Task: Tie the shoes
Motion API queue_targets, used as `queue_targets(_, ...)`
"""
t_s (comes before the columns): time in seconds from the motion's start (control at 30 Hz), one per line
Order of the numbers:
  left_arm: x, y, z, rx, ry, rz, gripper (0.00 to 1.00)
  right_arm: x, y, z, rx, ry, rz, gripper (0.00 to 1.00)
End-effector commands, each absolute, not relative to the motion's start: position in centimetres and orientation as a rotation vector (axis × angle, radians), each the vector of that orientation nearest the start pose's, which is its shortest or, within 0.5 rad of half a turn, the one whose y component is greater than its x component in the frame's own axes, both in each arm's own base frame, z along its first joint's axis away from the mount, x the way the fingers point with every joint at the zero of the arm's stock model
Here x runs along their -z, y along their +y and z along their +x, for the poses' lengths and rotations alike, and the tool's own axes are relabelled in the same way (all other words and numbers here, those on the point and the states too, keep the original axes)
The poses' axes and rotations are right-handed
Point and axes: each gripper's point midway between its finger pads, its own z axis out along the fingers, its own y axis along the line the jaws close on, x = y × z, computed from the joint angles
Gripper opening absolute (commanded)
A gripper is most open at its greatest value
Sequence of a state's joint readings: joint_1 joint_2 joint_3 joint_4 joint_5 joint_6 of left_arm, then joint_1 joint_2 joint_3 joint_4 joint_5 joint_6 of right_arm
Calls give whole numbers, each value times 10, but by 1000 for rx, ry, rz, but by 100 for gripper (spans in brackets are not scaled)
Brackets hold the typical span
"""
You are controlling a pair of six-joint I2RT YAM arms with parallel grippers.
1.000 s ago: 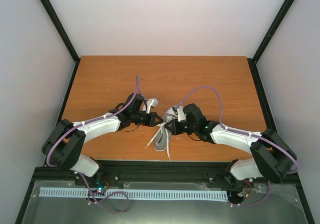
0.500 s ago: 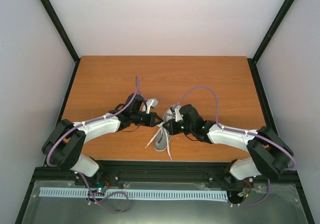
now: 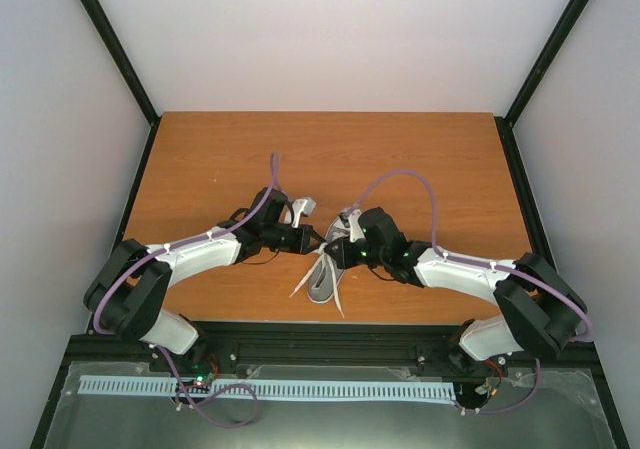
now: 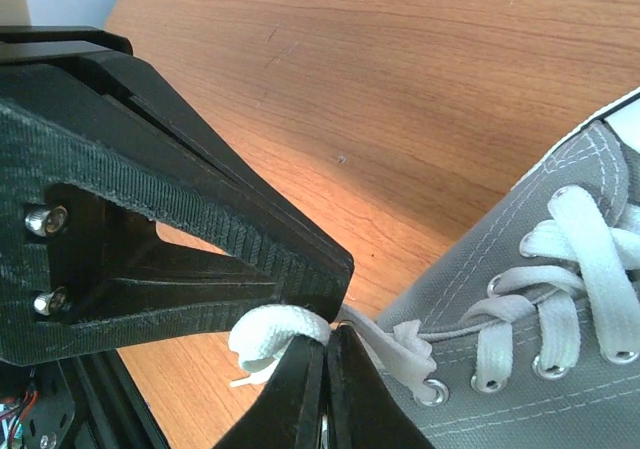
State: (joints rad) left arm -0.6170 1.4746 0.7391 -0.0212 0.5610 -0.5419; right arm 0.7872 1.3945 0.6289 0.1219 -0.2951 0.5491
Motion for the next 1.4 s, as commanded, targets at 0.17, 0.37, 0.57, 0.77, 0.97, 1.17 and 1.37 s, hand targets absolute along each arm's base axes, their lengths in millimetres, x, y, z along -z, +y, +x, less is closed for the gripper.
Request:
queue_targets(0.17,-118,-296,262,1224,2427,371,1,-94,317,233,-1018,2336,-498,3)
queue_targets(0.37,-118,-297,259,1248,2421,378,1,-85,313,237,-968,2365,-464,3)
queue_targets(0.57,-121,-296,254,1275,2398,385,1,-73,306,239,-924,2419,-401,3)
queue_targets(0.77,-121,-296,251,1295,2389,383,1,-65,302,238,-900,2450,-376,3)
queue_targets(0.97,-118,-296,250,1308,2393,368,1,-67,310,236,-947,2437,-416,3)
queue_targets(1.17,-122,-301,254,1343,2369,362,1,-67,313,236,-958,2428,-441,3)
queue_targets(1.37,-105,-298,244,1351,2442,358,1,-68,311,240,-946,2417,-399,3)
